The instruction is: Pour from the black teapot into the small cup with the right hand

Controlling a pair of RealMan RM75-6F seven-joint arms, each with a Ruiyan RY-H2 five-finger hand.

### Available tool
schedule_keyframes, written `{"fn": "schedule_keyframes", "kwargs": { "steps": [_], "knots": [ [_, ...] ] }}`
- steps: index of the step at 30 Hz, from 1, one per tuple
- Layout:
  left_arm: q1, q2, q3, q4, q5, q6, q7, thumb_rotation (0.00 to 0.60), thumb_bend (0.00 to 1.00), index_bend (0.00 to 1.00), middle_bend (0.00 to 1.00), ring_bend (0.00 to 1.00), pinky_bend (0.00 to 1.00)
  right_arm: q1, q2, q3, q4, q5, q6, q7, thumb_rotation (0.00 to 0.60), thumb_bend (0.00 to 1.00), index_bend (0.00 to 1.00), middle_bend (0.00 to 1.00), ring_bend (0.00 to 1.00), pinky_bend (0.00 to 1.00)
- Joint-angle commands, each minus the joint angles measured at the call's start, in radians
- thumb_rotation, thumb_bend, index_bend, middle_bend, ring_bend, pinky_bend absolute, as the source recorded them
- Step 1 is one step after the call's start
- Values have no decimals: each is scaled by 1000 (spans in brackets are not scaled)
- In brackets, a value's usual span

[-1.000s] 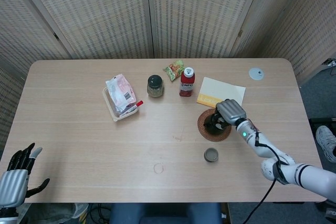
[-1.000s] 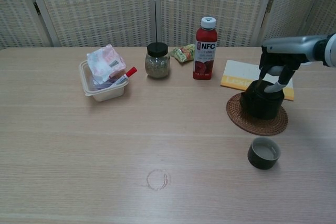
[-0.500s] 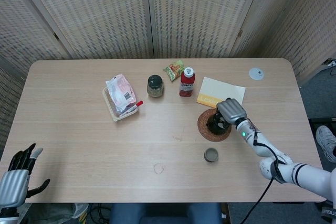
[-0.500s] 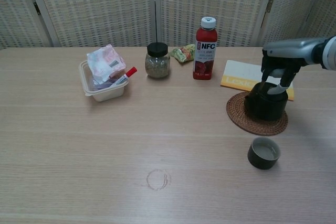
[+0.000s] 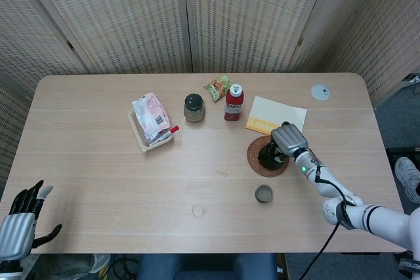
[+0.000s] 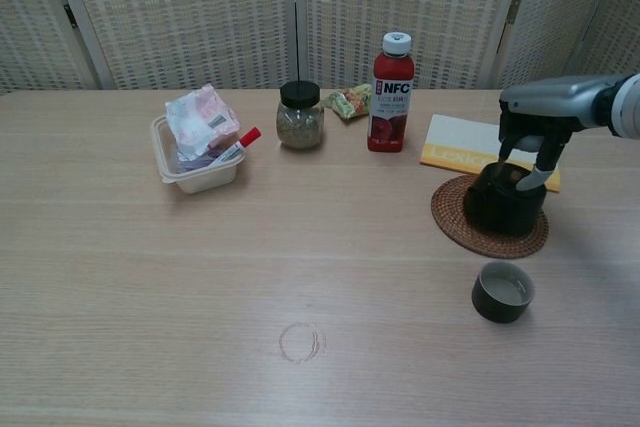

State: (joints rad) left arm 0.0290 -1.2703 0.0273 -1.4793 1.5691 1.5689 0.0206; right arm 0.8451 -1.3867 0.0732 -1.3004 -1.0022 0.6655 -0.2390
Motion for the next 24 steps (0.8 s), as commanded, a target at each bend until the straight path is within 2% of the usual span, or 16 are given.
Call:
{"fn": "schedule_keyframes", "kwargs": {
  "steps": [1, 16, 24],
  "knots": [
    [0, 0, 0, 1, 0, 0, -1, 600, 205, 104, 0, 71, 37, -1, -3, -2, 0, 2, 9, -15, 600, 37, 961, 928, 820, 201],
    [5, -3, 1, 13, -2, 4, -15, 600, 205, 104, 0, 71, 34, 11, -12, -21, -33, 66, 52, -161, 600, 26, 820, 820, 735, 152],
    [7, -5, 2, 20, -1, 6, -24, 600, 205, 104, 0, 71, 32, 16, -9, -26, -64, 108, 72, -215, 600, 21, 682, 681, 619, 147]
  ]
}}
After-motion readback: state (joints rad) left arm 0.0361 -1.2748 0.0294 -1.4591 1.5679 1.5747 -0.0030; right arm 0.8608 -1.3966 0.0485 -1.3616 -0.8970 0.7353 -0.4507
